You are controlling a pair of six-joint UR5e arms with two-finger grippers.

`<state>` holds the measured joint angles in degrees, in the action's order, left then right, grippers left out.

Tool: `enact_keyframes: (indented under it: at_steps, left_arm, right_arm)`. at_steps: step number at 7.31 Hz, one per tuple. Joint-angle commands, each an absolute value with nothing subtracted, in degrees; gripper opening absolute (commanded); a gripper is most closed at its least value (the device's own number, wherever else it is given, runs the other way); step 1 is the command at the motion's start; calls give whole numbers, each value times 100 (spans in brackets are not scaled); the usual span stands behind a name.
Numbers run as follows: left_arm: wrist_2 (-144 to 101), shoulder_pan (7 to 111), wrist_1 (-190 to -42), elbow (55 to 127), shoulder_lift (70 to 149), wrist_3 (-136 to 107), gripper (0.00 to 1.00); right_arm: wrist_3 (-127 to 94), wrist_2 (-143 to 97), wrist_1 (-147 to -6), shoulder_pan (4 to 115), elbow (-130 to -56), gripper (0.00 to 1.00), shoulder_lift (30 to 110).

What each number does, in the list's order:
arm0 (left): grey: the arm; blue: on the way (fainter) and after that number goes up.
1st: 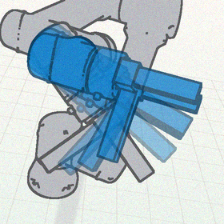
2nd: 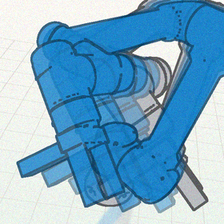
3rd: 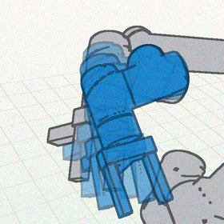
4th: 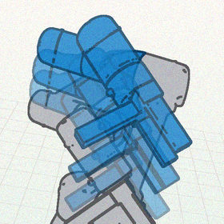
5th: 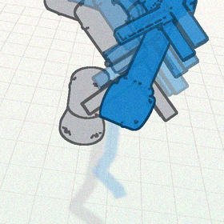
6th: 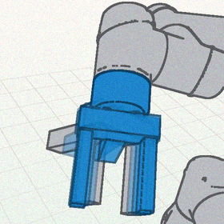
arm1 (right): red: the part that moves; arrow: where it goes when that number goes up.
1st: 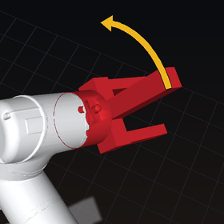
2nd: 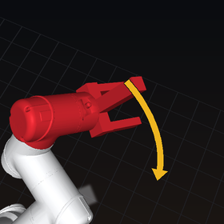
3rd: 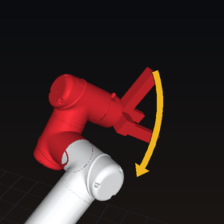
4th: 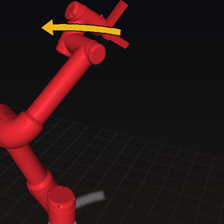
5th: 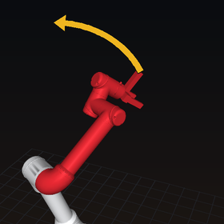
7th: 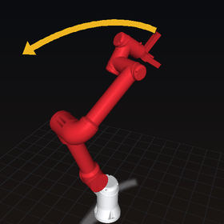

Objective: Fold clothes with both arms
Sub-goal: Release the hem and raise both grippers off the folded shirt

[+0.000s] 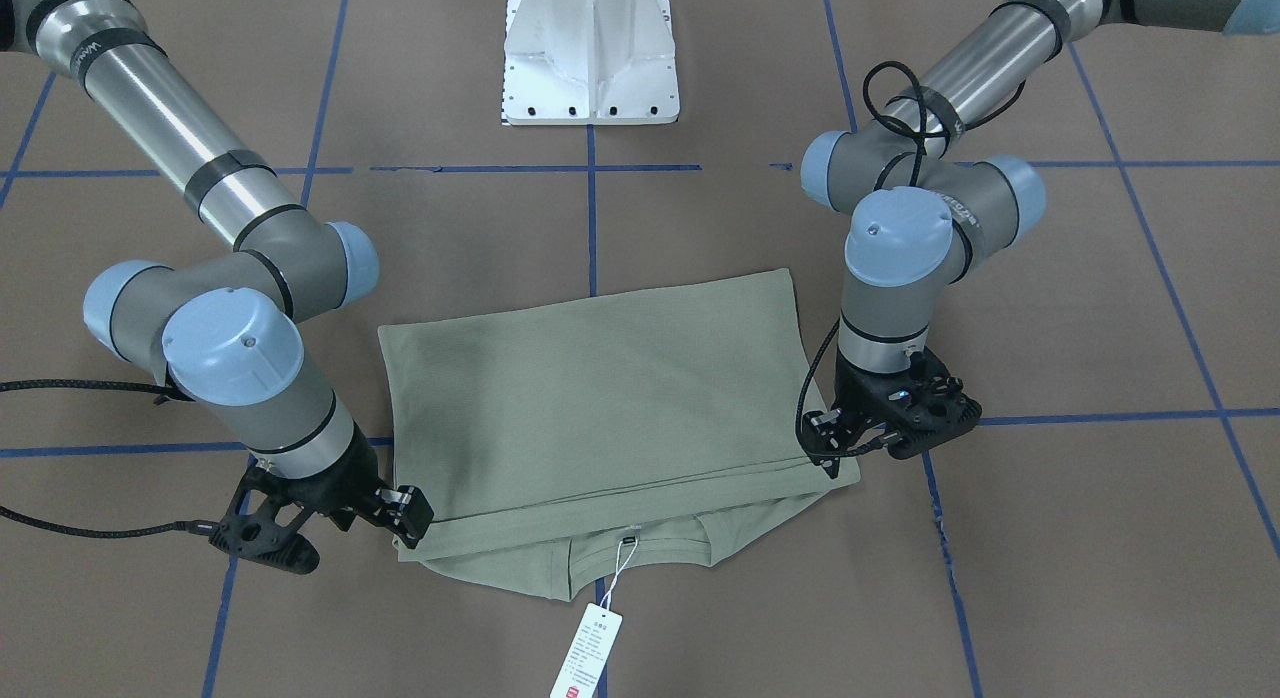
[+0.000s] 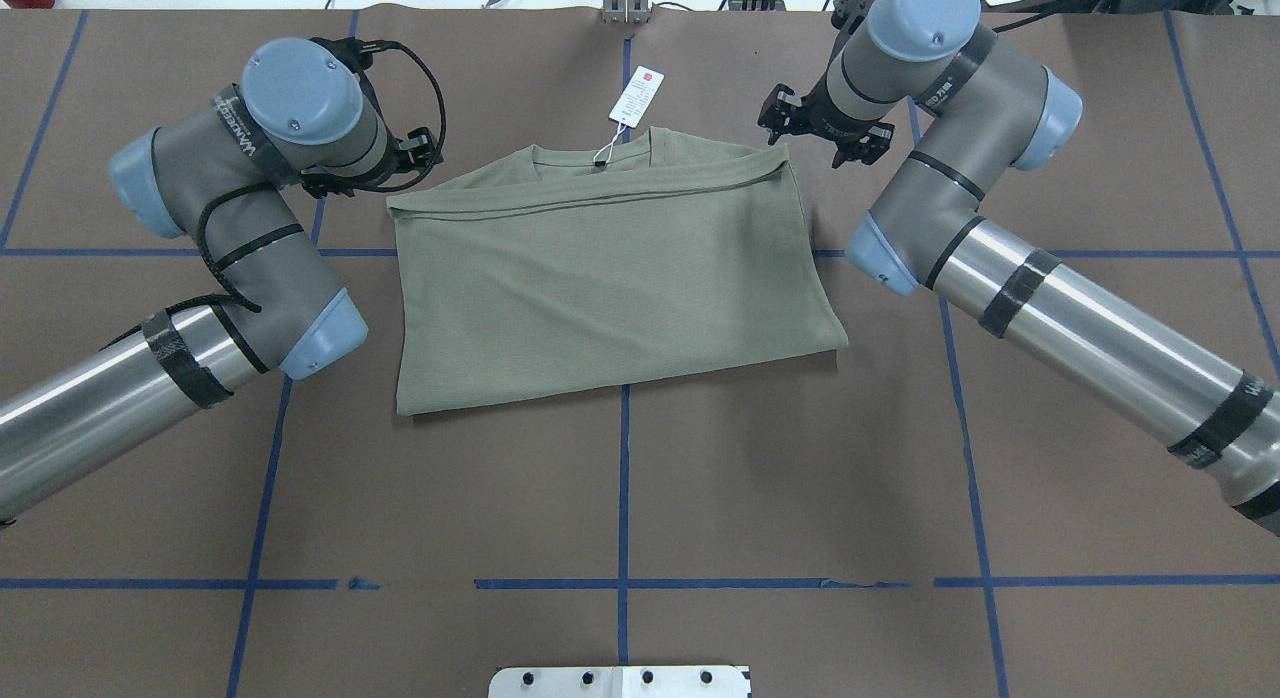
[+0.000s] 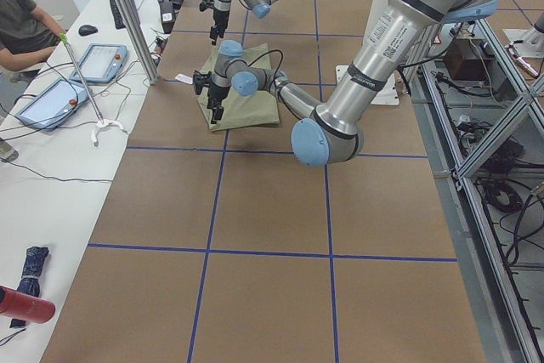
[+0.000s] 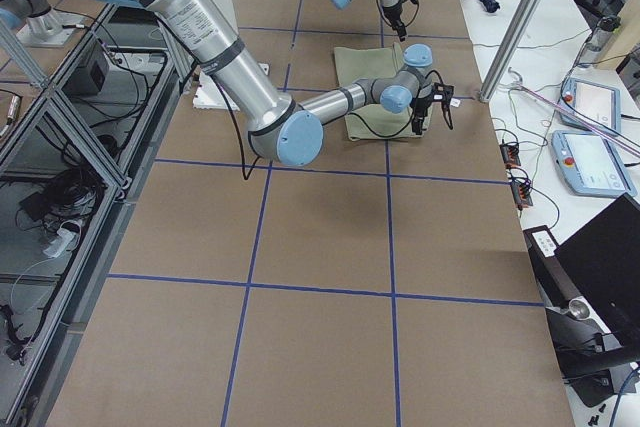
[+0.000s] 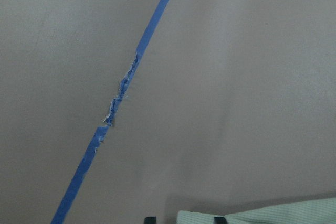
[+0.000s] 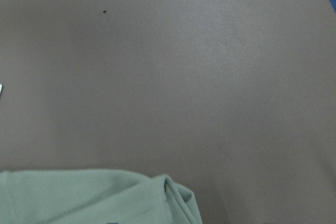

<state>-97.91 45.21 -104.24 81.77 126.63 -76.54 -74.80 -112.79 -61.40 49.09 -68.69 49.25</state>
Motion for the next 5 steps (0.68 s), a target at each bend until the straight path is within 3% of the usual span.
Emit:
enact_keyframes:
  at_steps: [1,3,5]
  left_arm:
    - [-9800,4518,-10214,8585,12630,-7655,100]
    - [-9800,4518,-9907,8998,12586,-7664,100]
    - [-9800,4500,-9853,9070,12586,-7699,100]
  right_arm:
    - [-7532,-11347,-6196,4546,-8203,100,5962]
    - [-7550,-11294,-6196,4281,-9110,100,6816]
    - [-7550,-10998,-6196,3896,-9360,100,7110]
